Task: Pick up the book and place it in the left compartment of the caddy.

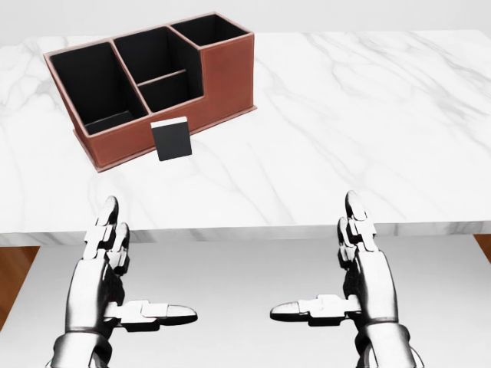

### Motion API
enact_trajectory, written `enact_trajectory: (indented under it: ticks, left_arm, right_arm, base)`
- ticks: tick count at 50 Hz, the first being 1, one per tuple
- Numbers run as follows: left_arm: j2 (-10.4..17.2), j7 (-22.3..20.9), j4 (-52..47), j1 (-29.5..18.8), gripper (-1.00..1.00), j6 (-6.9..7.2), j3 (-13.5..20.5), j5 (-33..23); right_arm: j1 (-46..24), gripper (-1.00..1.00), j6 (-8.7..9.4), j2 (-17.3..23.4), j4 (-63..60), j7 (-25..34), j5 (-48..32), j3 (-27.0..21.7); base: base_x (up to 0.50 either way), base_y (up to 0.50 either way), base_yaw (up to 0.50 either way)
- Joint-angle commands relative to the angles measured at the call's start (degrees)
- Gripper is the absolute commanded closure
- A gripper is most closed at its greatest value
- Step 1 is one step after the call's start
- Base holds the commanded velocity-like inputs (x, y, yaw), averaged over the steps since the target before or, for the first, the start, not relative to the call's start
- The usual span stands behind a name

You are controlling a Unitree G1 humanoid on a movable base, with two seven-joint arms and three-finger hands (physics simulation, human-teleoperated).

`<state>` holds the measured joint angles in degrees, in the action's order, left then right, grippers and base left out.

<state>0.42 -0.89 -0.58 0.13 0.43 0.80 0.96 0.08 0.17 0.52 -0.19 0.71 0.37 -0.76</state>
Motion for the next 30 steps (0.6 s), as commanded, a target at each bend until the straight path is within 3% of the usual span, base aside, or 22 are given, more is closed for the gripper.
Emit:
enact_trajectory:
  ticks: [1, 7, 8, 10, 24, 30]
  left_arm:
    - [0.4, -1.9, -2.0, 0.7, -1.00, 1.91, 1.2, 2.1]
    - [0.7, -2.1, -5.0, 1.0, -1.00, 4.19, 1.6, 2.2]
    - [0.7, -2.2, -5.9, 0.8, -1.00, 4.57, 1.6, 2.3]
    - [0.8, -2.2, -6.3, 0.1, -1.00, 4.57, 1.8, 2.4]
    - [2.1, -1.0, -9.9, -7.6, -1.00, 4.57, 3.2, 3.0]
    - [1.5, -0.9, -13.8, -6.9, -1.00, 4.57, 1.7, 2.5]
  right_arm:
    - [0.6, -1.00, 1.14, 0.7, -1.0, 1.5, 0.0, -1.1]
    - [0.6, -1.00, 3.00, 0.8, -3.0, 1.8, -0.3, -1.4]
    - [0.3, -1.00, 3.97, 0.8, -4.0, 1.8, -0.3, -1.4]
    - [0.1, -1.00, 4.83, 0.8, -5.6, 2.1, -0.1, -1.4]
    - [-4.1, -1.00, 4.83, 1.1, -13.2, 2.8, 2.5, -2.1]
    - [-3.4, -1.00, 4.83, 1.0, -16.0, 3.1, 2.9, -1.6]
  base:
    - [0.00, 0.00, 0.00]
    - [0.00, 0.00, 0.00]
    - [0.00, 0.00, 0.00]
    - [0.00, 0.00, 0.00]
    - [0.00, 0.00, 0.00]
    - [0.03, 0.03, 0.00]
